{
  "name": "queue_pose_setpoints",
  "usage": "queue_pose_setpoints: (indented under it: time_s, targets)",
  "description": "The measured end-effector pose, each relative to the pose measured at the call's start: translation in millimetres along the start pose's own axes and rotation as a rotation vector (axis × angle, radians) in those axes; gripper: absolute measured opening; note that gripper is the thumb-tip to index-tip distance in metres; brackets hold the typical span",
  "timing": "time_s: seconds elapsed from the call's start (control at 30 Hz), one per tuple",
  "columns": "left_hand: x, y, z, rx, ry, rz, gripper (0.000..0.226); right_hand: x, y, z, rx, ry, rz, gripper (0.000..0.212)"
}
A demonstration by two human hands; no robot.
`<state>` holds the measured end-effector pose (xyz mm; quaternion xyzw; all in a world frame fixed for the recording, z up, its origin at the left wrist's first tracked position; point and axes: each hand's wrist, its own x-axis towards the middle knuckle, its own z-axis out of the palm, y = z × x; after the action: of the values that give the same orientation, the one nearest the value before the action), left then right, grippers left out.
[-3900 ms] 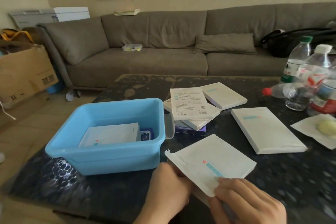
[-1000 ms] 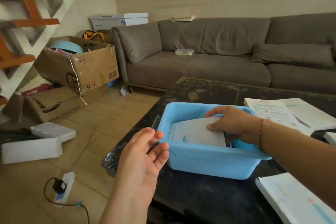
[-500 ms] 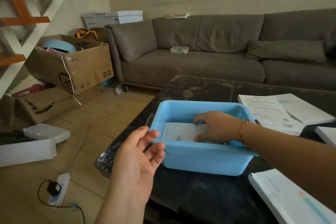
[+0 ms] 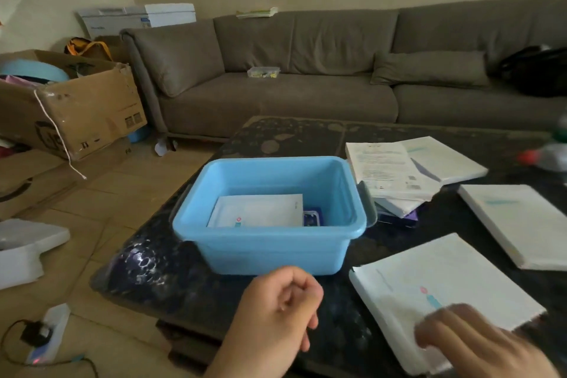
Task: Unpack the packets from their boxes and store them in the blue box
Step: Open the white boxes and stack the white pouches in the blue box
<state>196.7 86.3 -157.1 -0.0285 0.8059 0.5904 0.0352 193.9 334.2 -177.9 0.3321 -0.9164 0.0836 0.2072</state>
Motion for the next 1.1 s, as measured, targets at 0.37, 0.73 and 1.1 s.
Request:
queue_pose_setpoints:
  time_s: [0.37,0.73,1.1]
  targets:
    - [15,12,60,0.633,-0.223,-0.077,0.019,-22,16,25,-0.097,0.117,-0.048,0.030]
    - [18,1,81,0.488,-0.046,0.748,0.022,-28,18,14,0.021,0.479,0.240,0.026]
    - [22,13,98,0.678,-0.293,0.853,0.048,-25,24,-4,0.084,0.627,0.326,0.040]
